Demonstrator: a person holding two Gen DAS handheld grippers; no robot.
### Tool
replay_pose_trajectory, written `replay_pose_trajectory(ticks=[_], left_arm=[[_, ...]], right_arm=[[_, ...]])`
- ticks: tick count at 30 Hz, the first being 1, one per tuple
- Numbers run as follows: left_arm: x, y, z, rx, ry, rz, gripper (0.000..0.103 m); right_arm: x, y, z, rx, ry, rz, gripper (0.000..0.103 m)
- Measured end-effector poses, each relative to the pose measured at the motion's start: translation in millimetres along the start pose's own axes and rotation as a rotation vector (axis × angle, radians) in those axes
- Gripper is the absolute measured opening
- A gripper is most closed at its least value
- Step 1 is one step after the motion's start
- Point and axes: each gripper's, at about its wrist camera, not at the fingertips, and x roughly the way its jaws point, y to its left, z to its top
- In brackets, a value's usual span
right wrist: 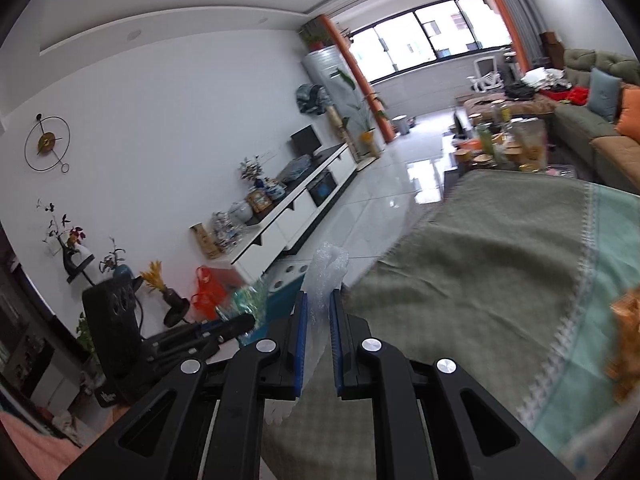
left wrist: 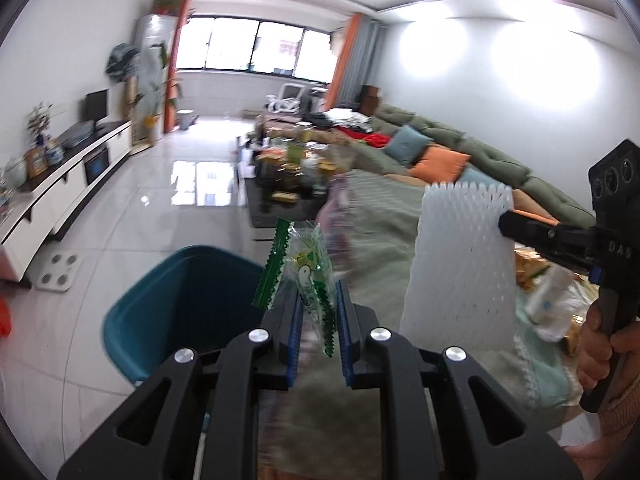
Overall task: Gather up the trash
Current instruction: 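Carry both items to the teal bin and open both grippers over it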
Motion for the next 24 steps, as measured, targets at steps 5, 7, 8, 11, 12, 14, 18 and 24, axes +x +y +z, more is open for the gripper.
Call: replay_pose_trajectory(ticks=[5,7,8,11,12,14,18,24], left_arm=[[14,31,3,-0.042,0.039,0.038,0.018],[21,42,0,-0.060,0.059,0.050,0.018],[26,52,-5,-0.067,0.069,0.056,0.018],[41,64,-10,-0.094,0.110,0.070,0.018],[46,69,-13,-0.104,0.125,0.071,0.018],[53,75,-16,-0.116,0.149,0.071,0.019],[62,92,-24,-0.150,0.179,0.077,0.020],[69,105,-30,-0.188,0.194,0.091,0.033]], right_arm=[[46,9,8,-0.008,0.042,0.020,0.011],[62,12,6,-0.005,0.063,0.015,0.011],[70,14,7,-0.006,0.074,0.011,0.011],[92,18,5,-0.010,0.115,-0.004,0.011],[98,19,4,-0.012,0.125,-0.011,0.011],[109,25,5,-0.012,0.144,-0.024,0.012],[132,26,6,0.001,0.195,-0.051,0.014],[155,20,-2,0.045,0.250,-0.062,0.016]])
